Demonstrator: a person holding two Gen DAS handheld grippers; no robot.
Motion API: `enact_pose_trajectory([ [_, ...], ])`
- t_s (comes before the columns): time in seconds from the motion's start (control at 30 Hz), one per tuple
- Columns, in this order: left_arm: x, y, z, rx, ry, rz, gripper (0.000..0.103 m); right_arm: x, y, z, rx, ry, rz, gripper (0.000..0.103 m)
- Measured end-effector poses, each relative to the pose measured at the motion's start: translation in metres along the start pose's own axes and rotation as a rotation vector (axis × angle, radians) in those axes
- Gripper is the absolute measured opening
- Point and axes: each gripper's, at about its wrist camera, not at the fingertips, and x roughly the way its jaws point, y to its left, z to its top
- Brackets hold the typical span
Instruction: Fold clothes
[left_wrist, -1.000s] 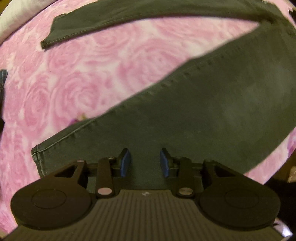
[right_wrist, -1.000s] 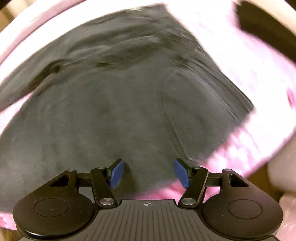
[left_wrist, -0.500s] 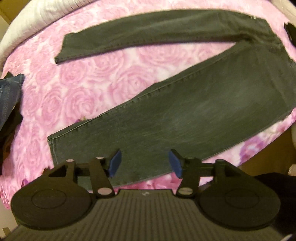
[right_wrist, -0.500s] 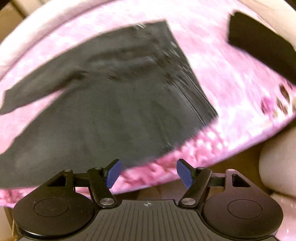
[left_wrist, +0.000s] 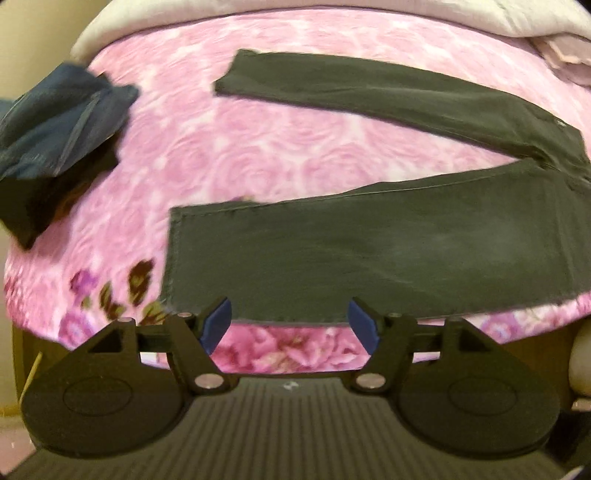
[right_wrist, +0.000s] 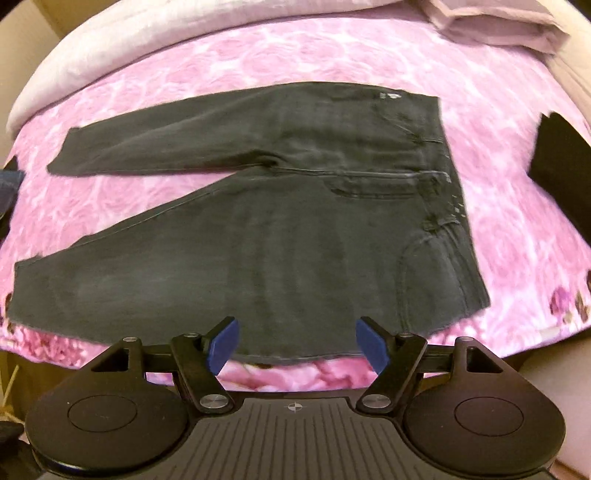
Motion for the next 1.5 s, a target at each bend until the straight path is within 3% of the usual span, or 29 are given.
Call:
enact_pose_trajectory([
  [0.43,-0.001,-0.008,-0.007,0.019,-0.009,-0.012,0.069,-0.001,0.015,-0.013,-0.039,0.034,-0.011,0.074],
  [0.73,-0.035,-0.055,-0.005,0.162,-0.030,-0.013,0.071,-0.028,0.007,-0.022,-0.067,0.012,-0.050,0.074],
  [1.1,-0.052,-0.112,0.003,0.300,-0.045,-0.050,0.073,-0.079,-0.008,-0.020,-0.090,-0.097,-0.104,0.074],
  [1.5,-0.048,-0.135,0.013,0.322,-0.045,-0.081,0.073,-0.071,-0.026,-0.029,-0.069,-0.060,-0.118,0.074],
])
